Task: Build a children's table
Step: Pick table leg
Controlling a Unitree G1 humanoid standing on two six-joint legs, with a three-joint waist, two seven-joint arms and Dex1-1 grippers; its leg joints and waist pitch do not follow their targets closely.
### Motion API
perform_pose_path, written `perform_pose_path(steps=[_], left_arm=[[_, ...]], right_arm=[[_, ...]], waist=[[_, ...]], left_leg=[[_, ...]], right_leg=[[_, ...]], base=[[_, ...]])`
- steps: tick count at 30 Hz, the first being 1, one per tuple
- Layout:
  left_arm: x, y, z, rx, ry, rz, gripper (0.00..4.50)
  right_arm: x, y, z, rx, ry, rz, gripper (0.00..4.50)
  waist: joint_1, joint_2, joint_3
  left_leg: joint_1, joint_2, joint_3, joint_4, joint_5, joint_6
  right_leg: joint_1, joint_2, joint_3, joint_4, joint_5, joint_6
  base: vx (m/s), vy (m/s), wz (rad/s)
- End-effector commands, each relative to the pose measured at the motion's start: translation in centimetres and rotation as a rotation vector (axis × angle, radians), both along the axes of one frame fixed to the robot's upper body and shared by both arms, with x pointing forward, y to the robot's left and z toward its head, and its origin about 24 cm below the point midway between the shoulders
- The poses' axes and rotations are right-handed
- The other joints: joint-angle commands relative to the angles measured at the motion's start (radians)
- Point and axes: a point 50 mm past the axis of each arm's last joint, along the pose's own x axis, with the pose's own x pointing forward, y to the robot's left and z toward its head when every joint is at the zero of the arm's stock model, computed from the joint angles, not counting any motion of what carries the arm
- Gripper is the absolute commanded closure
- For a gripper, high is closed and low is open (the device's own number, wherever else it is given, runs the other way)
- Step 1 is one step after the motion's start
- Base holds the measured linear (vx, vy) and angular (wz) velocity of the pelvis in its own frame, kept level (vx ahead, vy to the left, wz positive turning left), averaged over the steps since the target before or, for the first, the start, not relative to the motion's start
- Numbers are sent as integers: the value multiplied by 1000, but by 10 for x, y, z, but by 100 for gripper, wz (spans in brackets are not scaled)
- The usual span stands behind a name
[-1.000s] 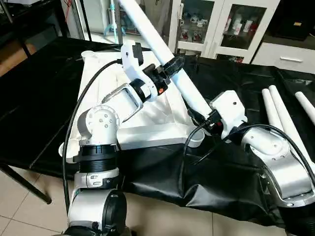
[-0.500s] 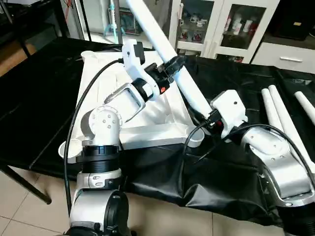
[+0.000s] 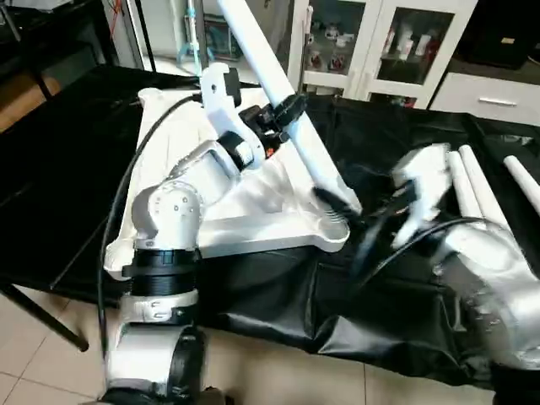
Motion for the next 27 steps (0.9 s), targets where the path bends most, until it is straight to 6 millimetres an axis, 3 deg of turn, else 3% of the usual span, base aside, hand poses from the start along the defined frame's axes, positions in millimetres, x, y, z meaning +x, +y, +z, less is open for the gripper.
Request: perform_pose_path(steps=[1, 2, 3, 4, 5, 6, 8, 10, 12, 13, 14, 18, 22, 27], left_arm=[[-3, -3, 2, 11, -23, -64, 273], [-4, -3, 3, 13, -27, -77, 273], [-11, -5, 5, 36, -53, -167, 273], [-11, -5, 5, 36, -53, -167, 273], [-17, -7, 7, 48, -74, -235, 273], [-18, -8, 8, 48, -79, -245, 273], [-22, -9, 10, 49, -96, -281, 273], [-24, -9, 12, 47, -109, -302, 273], [-24, -9, 12, 45, -112, -306, 273], [-25, -9, 13, 46, -116, -312, 273], [-25, -9, 14, 50, -117, -313, 273], [-28, -10, 15, 53, -128, -348, 273], [-32, -12, 16, 54, -143, -387, 273], [-41, -16, 21, 46, -192, -506, 273]], right_arm=[[12, -34, 11, 57, 10, -197, 48], [16, -42, 11, 69, 28, -262, 25], [18, -54, 12, 110, 59, -256, 19], [18, -54, 12, 110, 59, -256, 19], [11, -55, 10, 135, 127, -130, 16], [10, -54, 10, 131, 134, -109, 7], [3, -52, 8, 127, 180, -7, 0], [-2, -51, 6, 128, 214, 72, 0], [-4, -50, 6, 134, 230, 99, 0], [-6, -50, 6, 178, 244, 144, 0], [-7, -49, 6, 183, 252, 161, 0], [-13, -44, 6, 184, 276, 225, 0], [-16, -40, 4, 176, 296, 267, 0], [-20, -34, 5, 129, 301, 322, 0]], waist=[[-9, -1, -75], [-8, 3, -75], [-9, -2, -74], [-3, -6, -76], [-2, -6, -75], [-2, -17, -75], [4, -20, -77], [4, -22, -75], [3, -21, -73], [1, -27, -72], [3, -24, -72], [7, -28, -73], [8, -21, -73], [8, -26, -73]], left_leg=[[35, 46, -26, -69, -134, -11], [39, 44, -23, -68, -143, -29], [39, 44, -21, -68, -147, -32], [38, 44, -23, -68, -142, -26], [35, 44, -22, -67, -131, -17], [33, 43, -21, -66, -126, -6], [28, 46, -21, -62, -88, 29], [26, 46, -21, -61, -82, 40], [26, 48, -21, -62, -91, 37], [27, 47, -20, -63, -101, 36], [28, 48, -20, -63, -109, 33], [29, 50, -21, -64, -94, 22], [31, 49, -20, -64, -95, 14], [29, 49, -20, -66, -100, 2]], right_leg=[[34, -44, 30, -66, 1, -226], [30, -43, 30, -68, -20, -226], [31, -43, 31, -70, -25, -224], [36, -46, 31, -66, -28, -219], [38, -48, 32, -67, -14, -217], [41, -46, 31, -66, -4, -219], [44, -52, 31, -61, 25, -227], [41, -54, 31, -64, 6, -231], [41, -54, 31, -67, -33, -230], [40, -54, 31, -71, -56, -227], [39, -56, 31, -72, -81, -224], [36, -55, 30, -70, -83, -217], [33, -54, 31, -71, -75, -213], [35, -56, 31, -70, -87, -210]], base=[[0, 0, 0], [0, 0, 0], [0, 0, 0], [0, 0, 0], [0, 0, 0], [0, 0, 0], [0, 0, 0], [0, 0, 0], [0, 0, 0], [0, 0, 0], [0, 0, 0], [0, 0, 0], [0, 0, 0], [0, 0, 0]])
